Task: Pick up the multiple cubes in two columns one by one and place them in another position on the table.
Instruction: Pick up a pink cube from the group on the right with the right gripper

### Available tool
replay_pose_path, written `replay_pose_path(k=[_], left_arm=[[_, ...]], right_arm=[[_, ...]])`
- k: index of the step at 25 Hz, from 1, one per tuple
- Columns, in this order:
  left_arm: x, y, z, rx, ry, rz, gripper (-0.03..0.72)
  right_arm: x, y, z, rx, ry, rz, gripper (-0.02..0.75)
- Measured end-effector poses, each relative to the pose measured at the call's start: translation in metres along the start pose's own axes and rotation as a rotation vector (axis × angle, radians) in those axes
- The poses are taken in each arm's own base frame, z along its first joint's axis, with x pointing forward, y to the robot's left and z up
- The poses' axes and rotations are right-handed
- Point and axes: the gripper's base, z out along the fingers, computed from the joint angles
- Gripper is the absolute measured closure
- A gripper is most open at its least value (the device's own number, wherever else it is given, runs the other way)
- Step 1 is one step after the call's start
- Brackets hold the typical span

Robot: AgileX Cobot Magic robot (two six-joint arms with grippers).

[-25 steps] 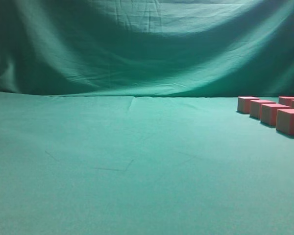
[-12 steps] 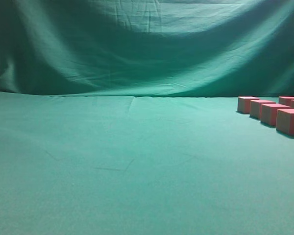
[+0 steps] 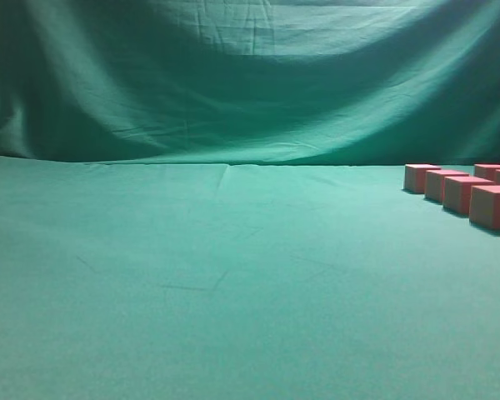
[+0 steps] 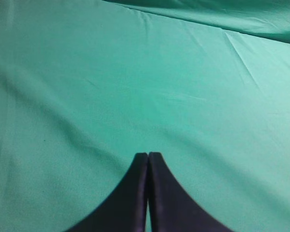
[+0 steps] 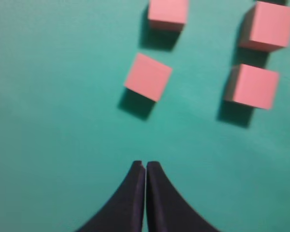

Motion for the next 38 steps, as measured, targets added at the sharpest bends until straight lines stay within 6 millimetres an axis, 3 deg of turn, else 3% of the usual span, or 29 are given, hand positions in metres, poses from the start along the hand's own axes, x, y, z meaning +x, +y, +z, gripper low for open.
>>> replay_pose_path(k=[5,8,15,17,23,38], left_arm=[[0.000,0.000,0.000,0.000,0.000,0.000,0.688],[0.000,0.000,0.000,0.000,0.000,0.000,0.688],[0.000,0.000,0.000,0.000,0.000,0.000,0.688],[0.000,0.000,0.000,0.000,0.000,0.000,0.688],[0.000,0.000,0.000,0.000,0.000,0.000,0.688],[0.000,0.000,0.000,0.000,0.000,0.000,0.688]], right_arm=[[-0.012,0.007,0.025,0.005,0.024,-0.008,0.738],[-0.015,0.007,0.033,0.009,0.034,-0.003,0.690],[-0.023,0.009,0.043,-0.002,-0.010,0.074,0.250],[-0.026,0.010,0.043,-0.013,-0.045,0.144,0.183],[-0.032,0.011,0.049,-0.020,-0.072,0.211,0.190],[-0.037,0.009,0.099,0.062,0.022,0.234,0.190]])
